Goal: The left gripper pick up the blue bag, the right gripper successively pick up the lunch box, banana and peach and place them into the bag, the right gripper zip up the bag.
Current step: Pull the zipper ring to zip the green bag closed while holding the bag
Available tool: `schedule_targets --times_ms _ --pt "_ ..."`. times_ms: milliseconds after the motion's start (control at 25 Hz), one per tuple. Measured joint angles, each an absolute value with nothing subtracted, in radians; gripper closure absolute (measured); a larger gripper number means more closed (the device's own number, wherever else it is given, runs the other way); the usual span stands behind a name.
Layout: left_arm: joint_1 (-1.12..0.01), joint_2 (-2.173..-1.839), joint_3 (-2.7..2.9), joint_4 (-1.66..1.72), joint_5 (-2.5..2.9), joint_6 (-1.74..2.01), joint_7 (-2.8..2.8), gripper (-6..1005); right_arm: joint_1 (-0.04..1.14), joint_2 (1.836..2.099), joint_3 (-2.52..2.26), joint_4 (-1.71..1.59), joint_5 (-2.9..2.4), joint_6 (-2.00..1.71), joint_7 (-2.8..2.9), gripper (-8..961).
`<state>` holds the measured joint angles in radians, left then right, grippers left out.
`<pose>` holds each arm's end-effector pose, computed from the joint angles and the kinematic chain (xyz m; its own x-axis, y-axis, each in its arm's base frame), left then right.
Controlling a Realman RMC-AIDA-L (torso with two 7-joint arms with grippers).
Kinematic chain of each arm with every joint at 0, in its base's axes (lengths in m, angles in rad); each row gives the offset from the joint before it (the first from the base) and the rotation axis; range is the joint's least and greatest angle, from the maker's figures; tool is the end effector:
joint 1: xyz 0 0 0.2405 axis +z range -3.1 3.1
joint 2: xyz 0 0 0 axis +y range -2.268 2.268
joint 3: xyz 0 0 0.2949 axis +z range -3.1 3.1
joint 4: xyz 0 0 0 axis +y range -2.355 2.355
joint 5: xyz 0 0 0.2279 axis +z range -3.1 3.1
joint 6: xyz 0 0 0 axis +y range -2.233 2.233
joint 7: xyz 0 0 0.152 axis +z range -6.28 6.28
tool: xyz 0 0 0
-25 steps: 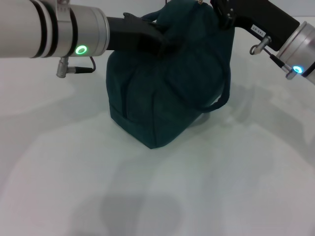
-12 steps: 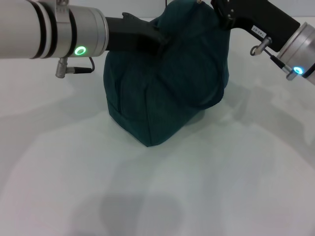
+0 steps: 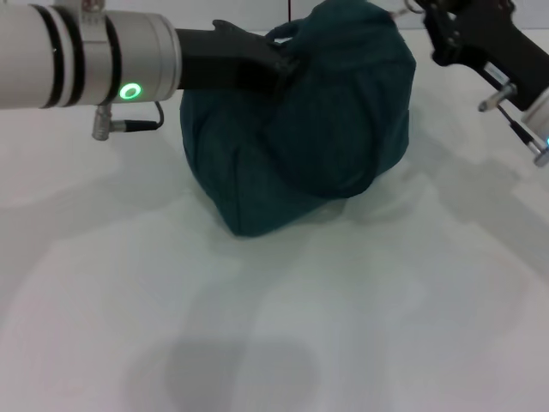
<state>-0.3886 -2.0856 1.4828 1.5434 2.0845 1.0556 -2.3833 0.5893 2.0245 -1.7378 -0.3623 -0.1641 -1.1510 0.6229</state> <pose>-0.1389 0.3917 -0.0176 0.8429 0.3600 0.3998 0.5083 -0.7764 -0.3726 0.2401 0.4297 -0.0409 0.5709 0.1212 -0.8120 -0.5665 -0.6577 -0.4965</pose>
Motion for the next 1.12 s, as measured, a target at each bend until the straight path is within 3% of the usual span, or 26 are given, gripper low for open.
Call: schedule_targets --times_ms 1120 --pt "-0.348 -2.089 1.480 1.535 1.944 1.053 -2.260 956 0.560 2.025 -1.735 -0.287 -0.118 -1.088 0.659 787"
